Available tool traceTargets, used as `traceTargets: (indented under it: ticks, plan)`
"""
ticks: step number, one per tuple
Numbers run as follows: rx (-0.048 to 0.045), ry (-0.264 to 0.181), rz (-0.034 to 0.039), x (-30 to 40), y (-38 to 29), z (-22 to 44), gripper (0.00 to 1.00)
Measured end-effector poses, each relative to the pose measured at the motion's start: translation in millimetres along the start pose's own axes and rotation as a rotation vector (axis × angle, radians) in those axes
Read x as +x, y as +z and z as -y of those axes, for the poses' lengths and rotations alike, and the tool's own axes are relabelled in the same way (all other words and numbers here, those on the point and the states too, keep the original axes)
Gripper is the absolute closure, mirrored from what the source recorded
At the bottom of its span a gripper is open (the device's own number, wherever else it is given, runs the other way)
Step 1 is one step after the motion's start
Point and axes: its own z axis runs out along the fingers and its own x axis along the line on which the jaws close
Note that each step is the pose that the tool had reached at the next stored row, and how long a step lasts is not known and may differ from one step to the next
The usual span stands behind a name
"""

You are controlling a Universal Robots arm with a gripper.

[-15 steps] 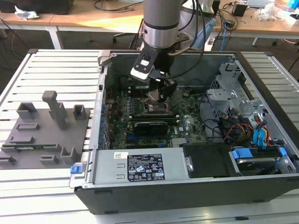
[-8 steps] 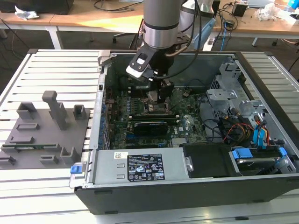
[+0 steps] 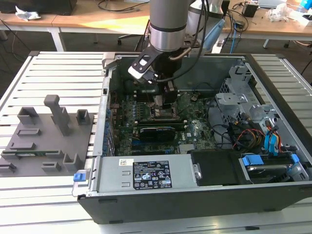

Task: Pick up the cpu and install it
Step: 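Place the cpu into insertion slot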

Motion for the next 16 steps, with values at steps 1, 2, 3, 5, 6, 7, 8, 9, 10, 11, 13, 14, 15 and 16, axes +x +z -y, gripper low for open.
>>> traceTargets:
  ticks: [1, 2, 3, 5, 6, 7, 8, 9, 10, 11, 13, 14, 15, 16]
  plan:
    - [0.0004, 0.013, 0.0007, 0.0, 0.1, 0.0, 0.45]
    - [0.0005, 0.016, 0.0009, 0.0, 0.0, 0.0, 0.45]
    - [0.0005, 0.017, 0.0009, 0.0, 0.0, 0.0, 0.45]
    - [0.0004, 0.017, 0.0008, 0.0, 0.1, 0.0, 0.45]
    - [0.0001, 0.019, 0.0004, 0.1, 1.0, 0.0, 0.45]
    - [0.0004, 0.022, 0.0008, 0.1, 1.7, 0.0, 0.45]
    - [0.0007, 0.029, 0.0013, 0.1, 2.6, 0.0, 0.45]
    - [0.0013, 0.056, 0.0024, 0.3, 5.3, -0.3, 0.45]
    - [0.0014, 0.059, 0.0026, 2.2, 6.9, -0.4, 0.45]
    - [0.0013, 0.059, 0.0024, 4.1, 8.0, -0.6, 0.45]
    - [0.0015, 0.059, 0.0026, 9.1, 10.2, -1.0, 0.45]
    - [0.0014, 0.058, 0.0025, 11.3, 11.3, -1.1, 0.45]
    - [0.0013, 0.059, 0.0024, 14.2, 14.0, -1.3, 0.45]
    - [0.0015, 0.059, 0.0024, 15.4, 15.7, -1.3, 0.45]
